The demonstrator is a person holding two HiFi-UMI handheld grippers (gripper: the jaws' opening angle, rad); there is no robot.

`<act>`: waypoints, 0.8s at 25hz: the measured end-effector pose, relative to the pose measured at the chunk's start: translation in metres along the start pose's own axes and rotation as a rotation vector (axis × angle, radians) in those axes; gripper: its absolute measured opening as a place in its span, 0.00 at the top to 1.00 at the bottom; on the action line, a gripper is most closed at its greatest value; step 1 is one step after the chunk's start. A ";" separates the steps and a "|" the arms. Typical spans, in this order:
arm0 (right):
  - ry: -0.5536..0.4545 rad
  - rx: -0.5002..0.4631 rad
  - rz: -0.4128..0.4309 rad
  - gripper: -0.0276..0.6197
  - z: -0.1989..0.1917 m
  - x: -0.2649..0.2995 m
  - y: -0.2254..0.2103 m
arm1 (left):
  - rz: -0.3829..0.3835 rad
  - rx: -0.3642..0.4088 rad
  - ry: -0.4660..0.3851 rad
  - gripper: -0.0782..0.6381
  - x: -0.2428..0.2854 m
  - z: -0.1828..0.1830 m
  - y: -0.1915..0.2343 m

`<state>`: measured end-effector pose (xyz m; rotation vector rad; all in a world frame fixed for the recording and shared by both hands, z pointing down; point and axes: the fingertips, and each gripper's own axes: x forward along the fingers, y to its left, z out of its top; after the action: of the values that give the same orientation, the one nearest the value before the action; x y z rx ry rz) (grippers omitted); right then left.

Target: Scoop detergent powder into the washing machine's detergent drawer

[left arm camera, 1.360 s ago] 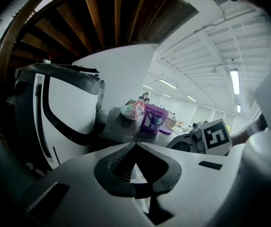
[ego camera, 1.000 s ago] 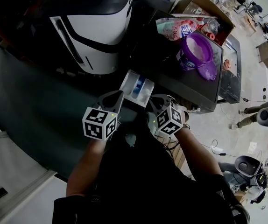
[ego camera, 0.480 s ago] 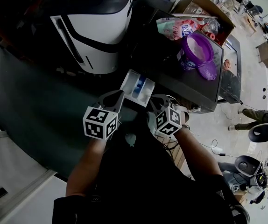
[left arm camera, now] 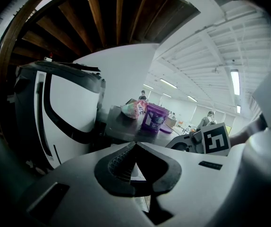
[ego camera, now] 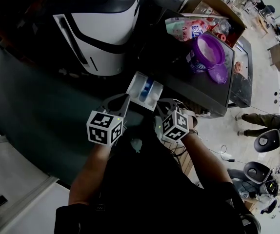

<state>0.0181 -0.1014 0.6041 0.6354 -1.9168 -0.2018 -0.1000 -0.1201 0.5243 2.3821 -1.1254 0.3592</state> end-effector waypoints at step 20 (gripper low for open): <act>0.006 0.070 -0.002 0.93 -0.003 0.004 -0.004 | -0.008 0.001 0.001 0.88 -0.002 -0.004 0.004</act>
<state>0.0213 -0.1062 0.6070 0.6839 -1.9246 -0.1342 -0.1048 -0.1188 0.5283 2.3860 -1.1145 0.3584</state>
